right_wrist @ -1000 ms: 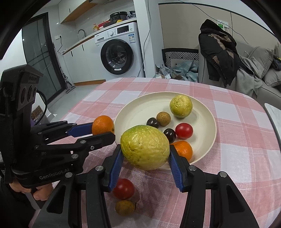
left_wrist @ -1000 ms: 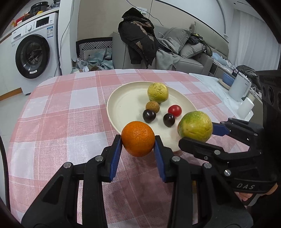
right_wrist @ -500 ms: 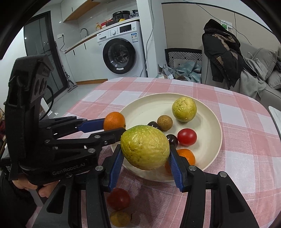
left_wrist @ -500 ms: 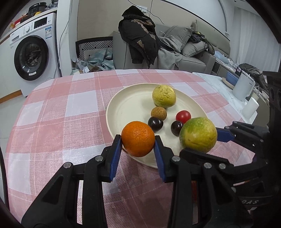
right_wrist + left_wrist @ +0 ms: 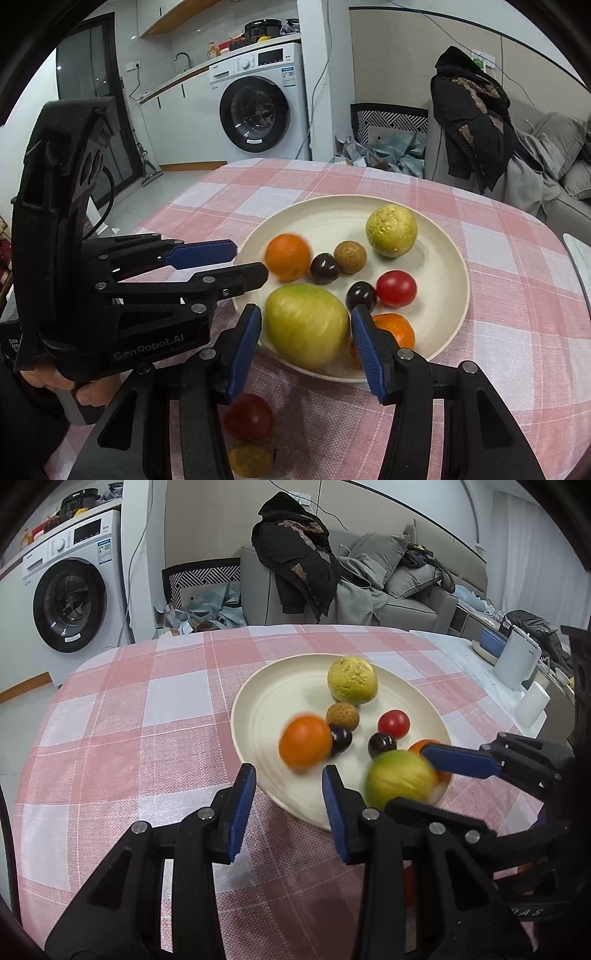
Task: Organize fruits
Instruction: 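Open both grippers to release the fruits onto the plate, then withdraw both open grippers toward the last red tomato and brown fruit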
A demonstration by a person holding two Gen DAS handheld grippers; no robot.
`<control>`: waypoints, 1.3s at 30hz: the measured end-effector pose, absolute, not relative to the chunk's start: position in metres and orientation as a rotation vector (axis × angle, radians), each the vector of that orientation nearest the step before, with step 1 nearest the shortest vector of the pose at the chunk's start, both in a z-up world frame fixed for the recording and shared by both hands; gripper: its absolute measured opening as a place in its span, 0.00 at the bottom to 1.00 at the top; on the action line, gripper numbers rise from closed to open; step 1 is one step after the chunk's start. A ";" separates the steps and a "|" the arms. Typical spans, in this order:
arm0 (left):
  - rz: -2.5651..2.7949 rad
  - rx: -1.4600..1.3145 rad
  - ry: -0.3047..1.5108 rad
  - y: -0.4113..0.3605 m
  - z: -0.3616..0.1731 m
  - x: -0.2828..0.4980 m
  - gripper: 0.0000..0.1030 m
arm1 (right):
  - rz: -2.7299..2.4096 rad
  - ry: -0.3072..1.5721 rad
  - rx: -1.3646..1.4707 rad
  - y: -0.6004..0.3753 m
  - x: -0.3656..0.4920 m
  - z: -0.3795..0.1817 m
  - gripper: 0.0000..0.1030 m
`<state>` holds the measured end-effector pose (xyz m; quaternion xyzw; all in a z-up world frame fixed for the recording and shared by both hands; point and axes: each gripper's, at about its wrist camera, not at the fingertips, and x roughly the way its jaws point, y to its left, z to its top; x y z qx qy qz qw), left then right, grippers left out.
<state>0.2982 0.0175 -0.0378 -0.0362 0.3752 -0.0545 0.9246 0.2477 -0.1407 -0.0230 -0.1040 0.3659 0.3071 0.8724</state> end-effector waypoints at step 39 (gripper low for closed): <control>-0.060 -0.050 0.687 -0.001 0.003 0.159 0.99 | 0.502 0.736 -0.148 -0.205 0.188 -0.004 1.00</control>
